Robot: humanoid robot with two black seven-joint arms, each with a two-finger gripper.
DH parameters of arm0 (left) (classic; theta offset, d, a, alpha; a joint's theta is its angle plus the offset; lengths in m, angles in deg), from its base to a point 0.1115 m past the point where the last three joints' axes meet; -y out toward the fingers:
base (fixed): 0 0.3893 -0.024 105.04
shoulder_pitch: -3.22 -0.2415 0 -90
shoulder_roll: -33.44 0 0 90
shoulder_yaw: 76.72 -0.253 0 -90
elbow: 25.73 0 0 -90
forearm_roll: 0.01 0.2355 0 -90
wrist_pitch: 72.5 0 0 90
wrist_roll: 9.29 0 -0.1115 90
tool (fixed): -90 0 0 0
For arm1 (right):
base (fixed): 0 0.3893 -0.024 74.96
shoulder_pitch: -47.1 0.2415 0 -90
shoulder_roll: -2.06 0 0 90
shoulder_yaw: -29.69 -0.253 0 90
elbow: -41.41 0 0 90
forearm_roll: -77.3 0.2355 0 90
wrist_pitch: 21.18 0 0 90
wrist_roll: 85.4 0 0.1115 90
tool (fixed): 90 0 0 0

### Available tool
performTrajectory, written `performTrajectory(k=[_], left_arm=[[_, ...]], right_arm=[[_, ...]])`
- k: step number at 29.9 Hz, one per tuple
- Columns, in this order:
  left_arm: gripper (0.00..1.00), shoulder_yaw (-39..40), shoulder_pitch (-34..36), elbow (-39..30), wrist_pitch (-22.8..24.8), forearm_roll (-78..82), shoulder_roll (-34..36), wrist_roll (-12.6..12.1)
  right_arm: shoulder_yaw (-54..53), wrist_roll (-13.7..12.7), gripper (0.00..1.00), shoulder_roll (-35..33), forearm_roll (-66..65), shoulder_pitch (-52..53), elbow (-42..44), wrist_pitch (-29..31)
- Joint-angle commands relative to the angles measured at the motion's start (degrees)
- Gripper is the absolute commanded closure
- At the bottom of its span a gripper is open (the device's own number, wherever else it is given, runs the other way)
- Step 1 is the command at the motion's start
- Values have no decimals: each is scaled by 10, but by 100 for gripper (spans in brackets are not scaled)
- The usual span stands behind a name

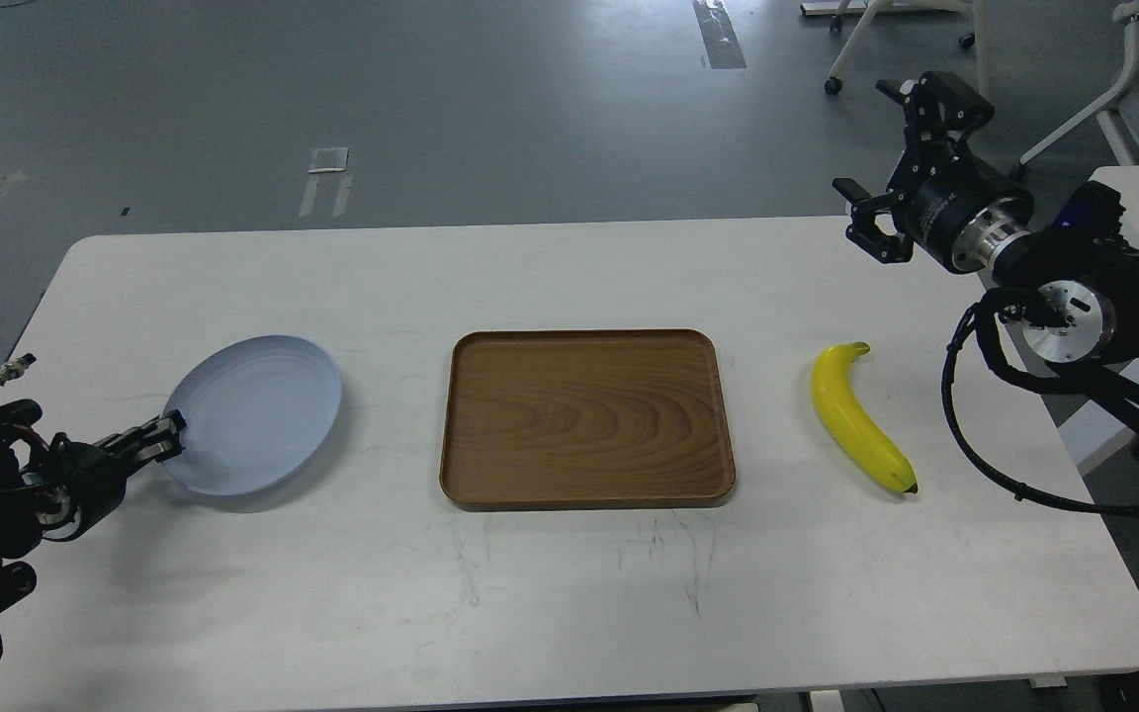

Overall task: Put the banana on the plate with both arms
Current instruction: 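Grasp the rim of the light blue plate with the left gripper, then lift the plate and carry it over the wooden tray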

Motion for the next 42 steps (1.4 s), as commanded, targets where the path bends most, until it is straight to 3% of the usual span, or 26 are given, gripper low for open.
performTrajectory(k=[1, 9, 12, 22, 35, 42], left_arm=[[100, 0, 4, 1, 0, -1, 1, 0], [100, 1, 9, -3, 4, -2, 0, 16], [100, 6, 12, -5, 25, -8, 3, 18], [100, 3, 70, -20, 101, -83, 16, 67], [100, 4, 160, -115, 113, -72, 22, 70], [100, -6, 201, -139, 115, -6, -48, 70]], right_arm=[[0, 0, 0, 0, 0, -1, 1, -1], [0, 0, 0, 1, 0, -1, 2, -2], [0, 2, 0, 1, 0, -2, 3, -2], [-3, 5, 0, 0, -1, -1, 2, -2], [-10, 5, 0, -6, 0, 1, 2, -2], [-10, 5, 0, -7, 0, 2, 2, -2]])
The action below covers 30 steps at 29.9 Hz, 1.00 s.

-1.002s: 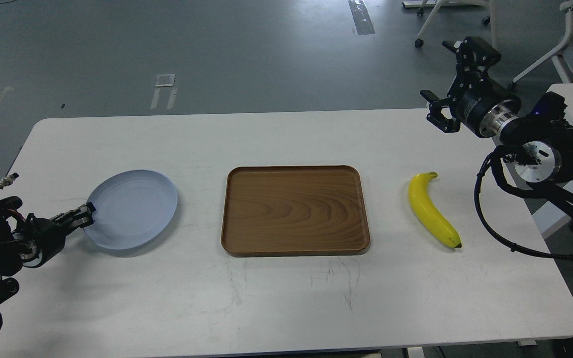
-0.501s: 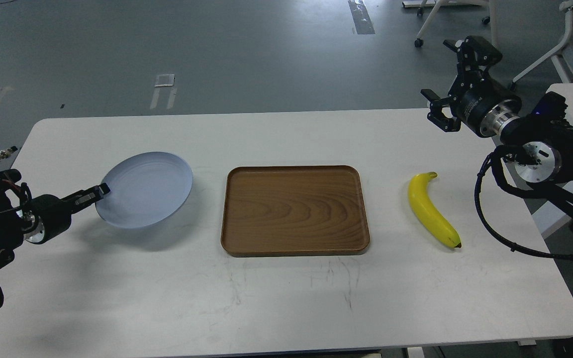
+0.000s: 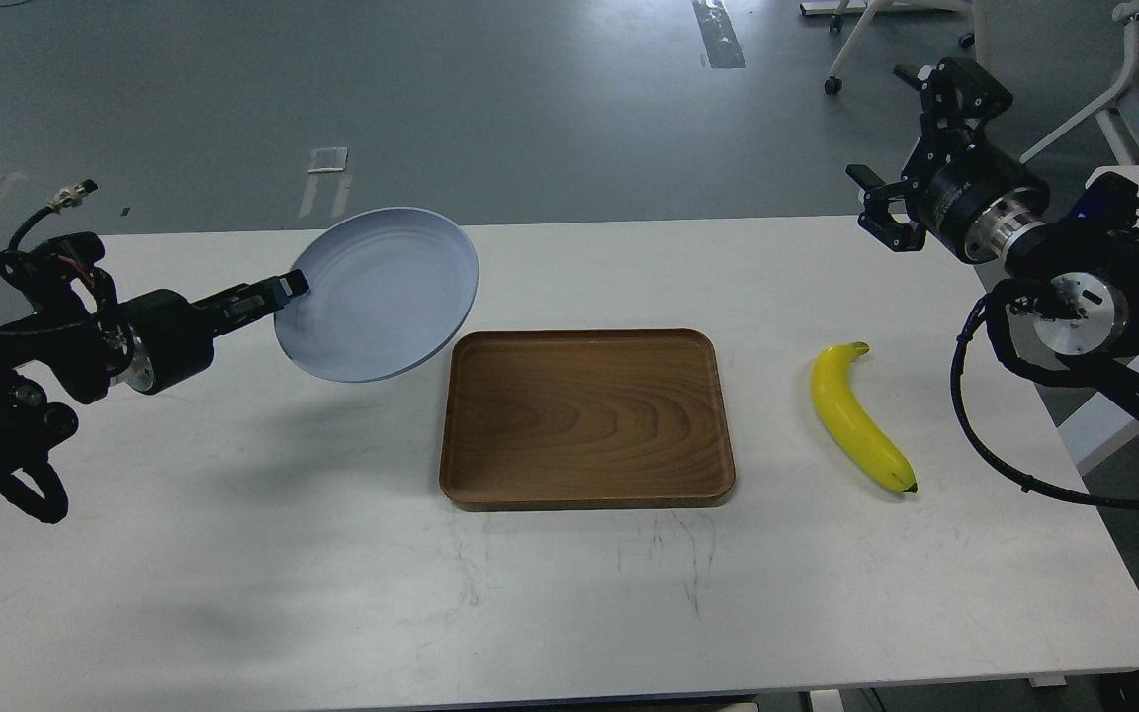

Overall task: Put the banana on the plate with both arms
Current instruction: 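Lift the plate and carry it over the wooden tray, then lower the plate onto the wooden tray and release it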

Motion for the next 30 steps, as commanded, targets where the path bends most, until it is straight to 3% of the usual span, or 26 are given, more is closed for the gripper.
performTrajectory(k=[1, 11, 18, 25, 30], left_arm=[[100, -14, 22, -2, 2, 69, -52, 0], [100, -86, 87, 7, 1, 112, -164, -1], [100, -113, 102, 29, -1, 115, -204, -1], [100, -113, 101, 118, -1, 115, -243, 0], [100, -114, 95, 135, -4, 115, -249, -1]], right_arm=[[0, 0, 0, 0, 0, 1, 0, 0], [-3, 0, 0, -24, 0, -1, 0, 1], [-6, -1, 0, -35, 3, -4, 4, 2], [-10, -2, 0, -50, 12, -10, 25, 1], [-14, -3, 0, -51, 12, -17, 26, 0]])
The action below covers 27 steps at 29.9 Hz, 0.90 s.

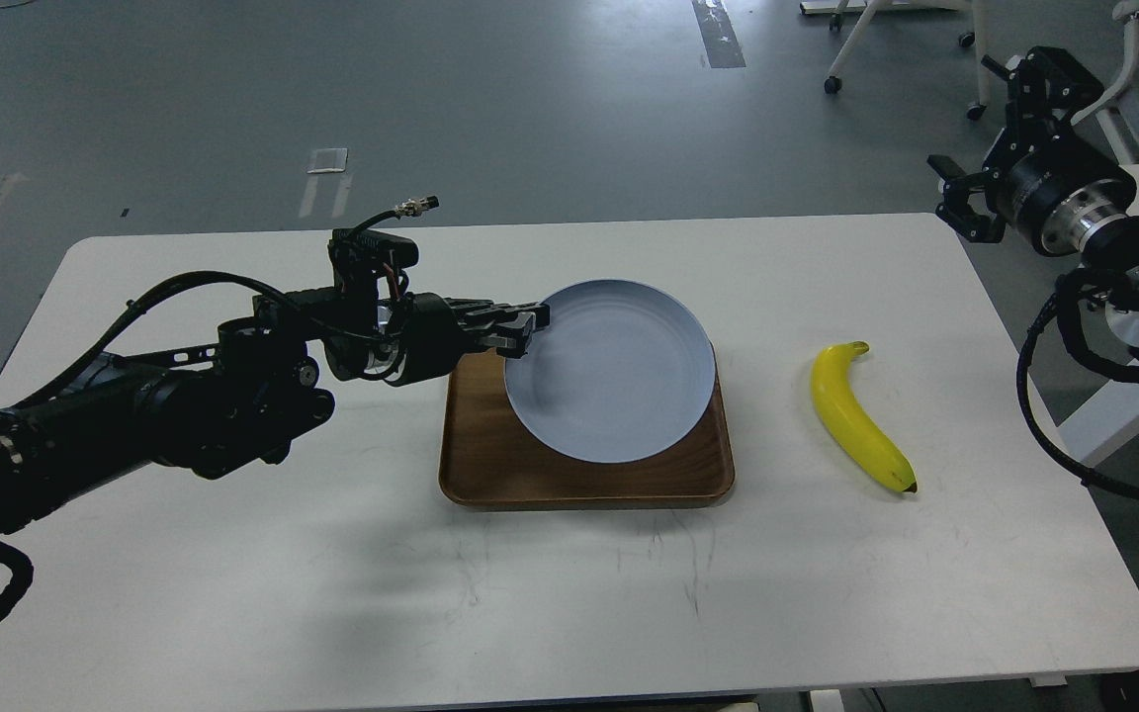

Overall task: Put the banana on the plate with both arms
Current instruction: 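Lower the plate onto the wooden tray and release it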

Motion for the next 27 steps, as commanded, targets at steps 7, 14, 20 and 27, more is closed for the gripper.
performTrajectory(k=[7, 14, 20, 27], left_arm=[[100, -18, -12, 11, -14, -1, -3, -1], [100, -20, -25, 20, -23, -2, -5, -1], [100, -20, -26, 27, -24, -2, -5, -1], [100, -22, -38, 57, -30, -2, -23, -3]], right_arm=[[-6, 0, 0, -3, 30, -17, 14, -1], [-6, -2, 0, -2, 59, -41, 55, 0], [-6, -2, 0, 3, 68, -67, 58, 0], [-5, 0, 0, 4, 69, -80, 51, 1]])
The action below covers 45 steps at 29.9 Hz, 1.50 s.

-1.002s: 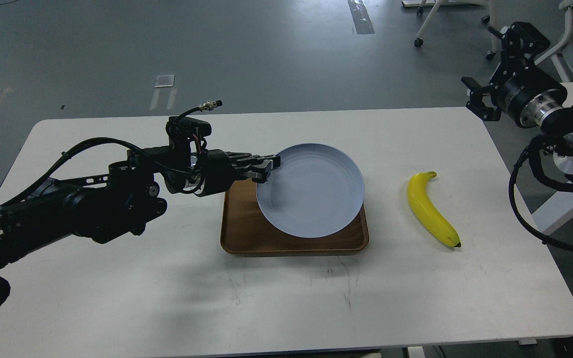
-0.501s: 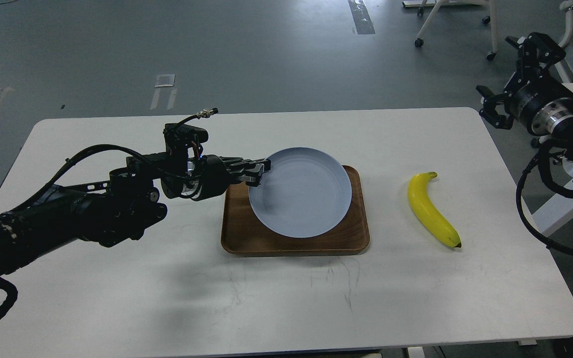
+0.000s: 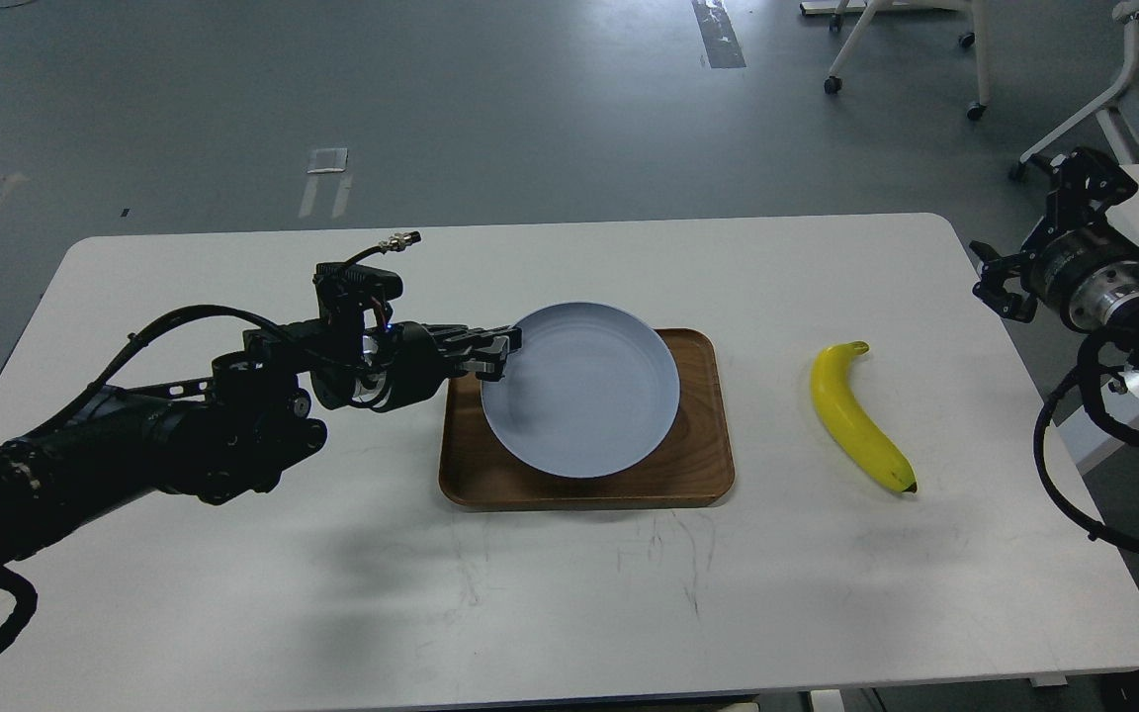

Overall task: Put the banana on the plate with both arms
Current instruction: 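Lower the plate onto the wooden tray and release it, then raise the left gripper away from the plate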

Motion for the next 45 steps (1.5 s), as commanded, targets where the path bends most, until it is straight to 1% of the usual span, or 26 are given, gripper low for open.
performTrajectory(k=[1, 4, 11, 15, 26, 27, 28, 31, 32, 33, 34, 37, 38, 41, 42, 43, 44, 45], left_arm=[[100, -6, -2, 19, -1, 0, -15, 0], [100, -21, -1, 39, -1, 0, -28, 1], [100, -22, -4, 57, -1, -2, -45, 0], [100, -22, -5, 92, 0, -8, -66, 1], [100, -23, -6, 93, 5, -8, -69, 1], [90, -23, -6, 93, 6, -8, -69, 1], [76, -23, -7, 93, 6, -10, -68, 1], [64, -22, -7, 93, 6, -10, -68, 1], [64, -22, -7, 93, 6, -10, -68, 1], [57, -22, -7, 93, 6, -10, -68, 1], [52, -22, -7, 93, 6, -10, -69, 1], [42, -22, -7, 93, 6, -11, -68, 0], [32, -21, -5, 93, 5, -12, -68, 0], [22, -12, -2, 93, 3, -22, -66, -1], [14, -11, 3, 93, 2, -47, -65, 2], [9, -10, 7, 92, 2, -67, -65, 2], [3, -6, 22, 87, 4, -121, -62, 4], [3, -2, 34, 86, 6, -155, -59, 4]], right_arm=[[-1, 1, 0, 1, 1, -2, -1, 1], [-2, 1, 0, 2, 1, -1, -2, 2], [-7, 1, 0, 2, 1, -2, -2, 3], [-11, 1, 0, 1, 1, -2, -3, 3], [-14, 1, 0, -1, 0, -2, -3, 3], [-14, 1, 0, -1, 0, -2, -3, 3], [-14, 1, 0, -2, 1, -2, -3, 3], [-15, 1, 0, -2, 1, -1, -3, 2], [-15, 1, 0, -2, 1, -1, -3, 2], [-17, 1, 0, -2, 0, -2, -3, 2], [-18, 1, 0, -3, 1, -2, -3, 2], [-21, 1, 0, -3, 0, -2, -3, 2], [-22, 1, 0, -3, 0, -2, -3, 2], [-25, 1, 0, -4, 0, -2, -3, 2], [-25, 2, 0, -4, -1, -1, -4, 2], [-25, 2, 0, -4, -1, -1, -5, 3], [-24, 2, 0, -5, -2, -1, -6, 5], [-24, 3, 0, -5, -3, -1, -7, 6]])
